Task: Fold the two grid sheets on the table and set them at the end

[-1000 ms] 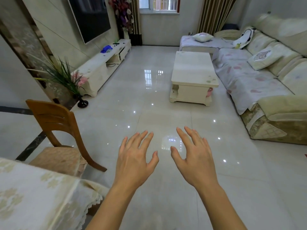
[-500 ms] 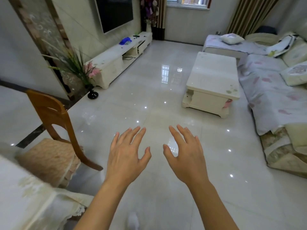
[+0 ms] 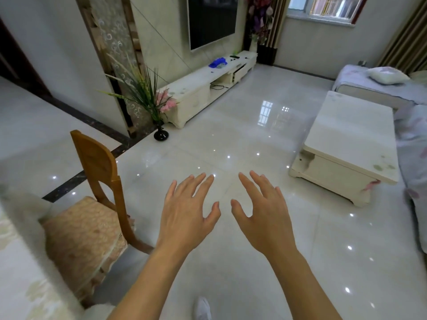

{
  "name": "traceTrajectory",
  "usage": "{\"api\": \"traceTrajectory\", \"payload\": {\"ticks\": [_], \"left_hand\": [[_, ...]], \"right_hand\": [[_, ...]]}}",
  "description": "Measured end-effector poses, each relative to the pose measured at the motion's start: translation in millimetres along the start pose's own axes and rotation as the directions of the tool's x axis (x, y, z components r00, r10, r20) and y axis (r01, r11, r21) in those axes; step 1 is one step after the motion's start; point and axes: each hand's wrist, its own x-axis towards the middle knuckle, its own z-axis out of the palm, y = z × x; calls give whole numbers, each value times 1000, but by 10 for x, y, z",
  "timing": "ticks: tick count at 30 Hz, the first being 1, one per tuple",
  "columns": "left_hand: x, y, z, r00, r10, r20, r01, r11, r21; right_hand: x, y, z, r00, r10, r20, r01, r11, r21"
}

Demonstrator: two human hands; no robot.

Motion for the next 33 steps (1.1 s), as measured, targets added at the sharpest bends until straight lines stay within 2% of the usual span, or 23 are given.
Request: {"api": "traceTrajectory", "payload": {"ticks": [7, 21, 33], "left_hand": [[924, -609, 61, 998, -65, -15, 65, 998, 5], [2343, -1273, 515, 978, -206, -15, 207, 971, 121], [4264, -1608, 882, 897, -421, -131, 438, 888, 139]], "right_hand": [[1062, -166, 411, 996, -59, 70, 58, 998, 16], [2875, -96, 1407, 966, -215, 146, 201, 974, 107], [5278, 21, 1912, 870, -421, 259, 372, 903, 217]]}}
